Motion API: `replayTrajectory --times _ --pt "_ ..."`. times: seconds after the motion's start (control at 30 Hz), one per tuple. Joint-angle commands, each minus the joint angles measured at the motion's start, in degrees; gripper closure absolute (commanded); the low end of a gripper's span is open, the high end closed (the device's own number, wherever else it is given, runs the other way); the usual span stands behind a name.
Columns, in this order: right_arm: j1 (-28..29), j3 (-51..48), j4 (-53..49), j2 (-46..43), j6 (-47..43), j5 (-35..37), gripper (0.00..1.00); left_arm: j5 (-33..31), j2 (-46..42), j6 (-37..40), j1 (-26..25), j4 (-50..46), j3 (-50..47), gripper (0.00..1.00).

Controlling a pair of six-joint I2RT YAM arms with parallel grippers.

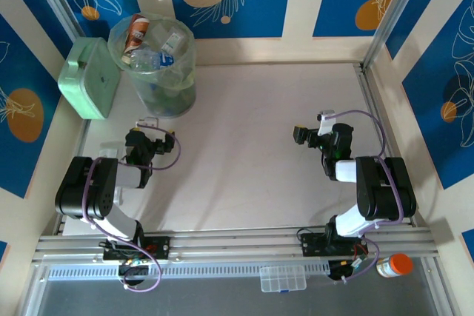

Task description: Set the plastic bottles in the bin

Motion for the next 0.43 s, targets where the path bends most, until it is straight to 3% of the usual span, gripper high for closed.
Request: replayTrajectory --times 0.0,0.4 --pt "-0.18 1.15 -0.05 0.32 -0.14 -0.94 0.01 1.28 -0.76 0.23 0.37 0.54 0.52 0.01" --pt "-0.18 1.15 0.02 0.32 -0.16 -1.05 0.01 1.34 -0.81 0.24 0.37 0.62 0.52 0.01"
